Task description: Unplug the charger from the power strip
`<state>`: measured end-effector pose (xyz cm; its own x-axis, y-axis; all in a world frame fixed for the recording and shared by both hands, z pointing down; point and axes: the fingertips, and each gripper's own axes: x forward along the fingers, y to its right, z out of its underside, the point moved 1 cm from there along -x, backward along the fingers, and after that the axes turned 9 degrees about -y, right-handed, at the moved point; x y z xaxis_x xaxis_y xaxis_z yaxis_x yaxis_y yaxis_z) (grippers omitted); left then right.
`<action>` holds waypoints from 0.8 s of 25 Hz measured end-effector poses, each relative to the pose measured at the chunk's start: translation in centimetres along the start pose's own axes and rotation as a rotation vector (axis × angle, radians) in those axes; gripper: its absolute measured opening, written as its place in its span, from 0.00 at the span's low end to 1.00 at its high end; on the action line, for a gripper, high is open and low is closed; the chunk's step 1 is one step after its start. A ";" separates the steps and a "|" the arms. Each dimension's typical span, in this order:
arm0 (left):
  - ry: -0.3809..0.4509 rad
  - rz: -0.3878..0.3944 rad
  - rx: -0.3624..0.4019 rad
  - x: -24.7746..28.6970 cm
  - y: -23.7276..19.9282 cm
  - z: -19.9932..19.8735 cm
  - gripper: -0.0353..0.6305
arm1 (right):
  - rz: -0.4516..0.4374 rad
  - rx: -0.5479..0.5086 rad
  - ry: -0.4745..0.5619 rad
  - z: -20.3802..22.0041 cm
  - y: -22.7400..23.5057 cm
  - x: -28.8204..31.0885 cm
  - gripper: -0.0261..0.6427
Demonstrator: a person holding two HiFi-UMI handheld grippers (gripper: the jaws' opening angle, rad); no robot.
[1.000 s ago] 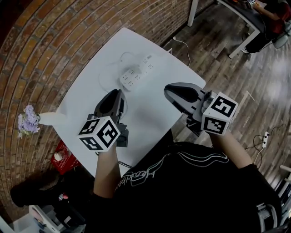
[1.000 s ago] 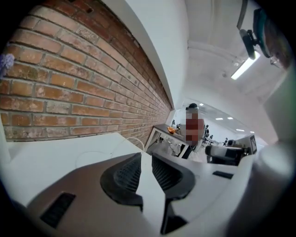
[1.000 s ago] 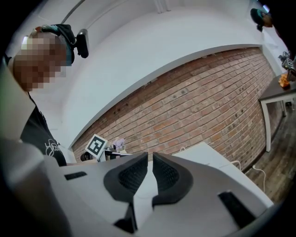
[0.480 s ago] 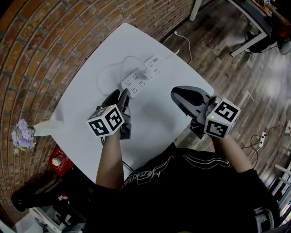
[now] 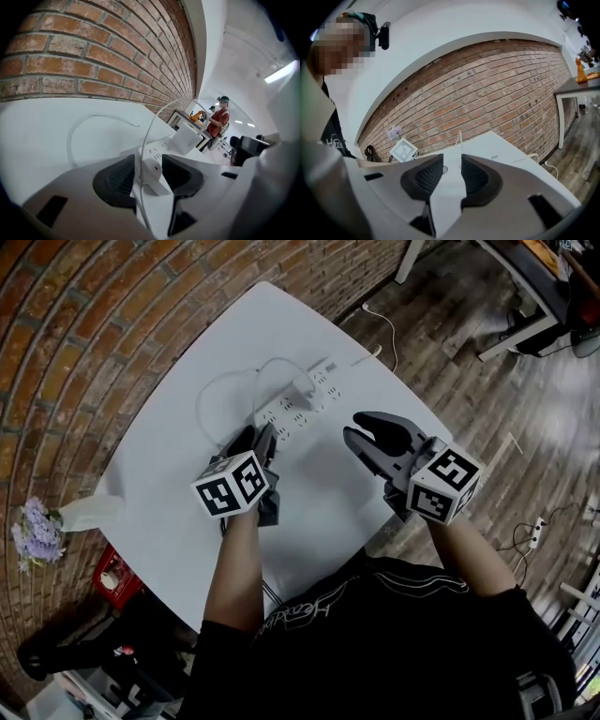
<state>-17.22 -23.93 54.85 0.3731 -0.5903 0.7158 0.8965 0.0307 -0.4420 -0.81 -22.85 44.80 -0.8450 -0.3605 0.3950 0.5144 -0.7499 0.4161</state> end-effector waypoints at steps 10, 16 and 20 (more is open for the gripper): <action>-0.010 0.009 0.002 0.5 0.0 0.2 0.29 | 0.146 -0.190 -0.065 0.6 1.6 6.0 0.26; -0.014 0.007 0.017 0.5 -0.1 0.2 0.29 | 0.254 -0.255 -0.089 1.0 3.3 8.9 0.31; -0.015 0.010 0.017 0.6 -0.1 0.2 0.29 | 0.275 -0.258 -0.094 1.0 3.6 10.1 0.31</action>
<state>-17.00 -24.11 55.43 0.3851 -0.5778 0.7196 0.8967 0.0499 -0.4398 -7.34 -28.70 51.10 -0.6574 -0.5244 0.5411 0.6564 -0.7512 0.0694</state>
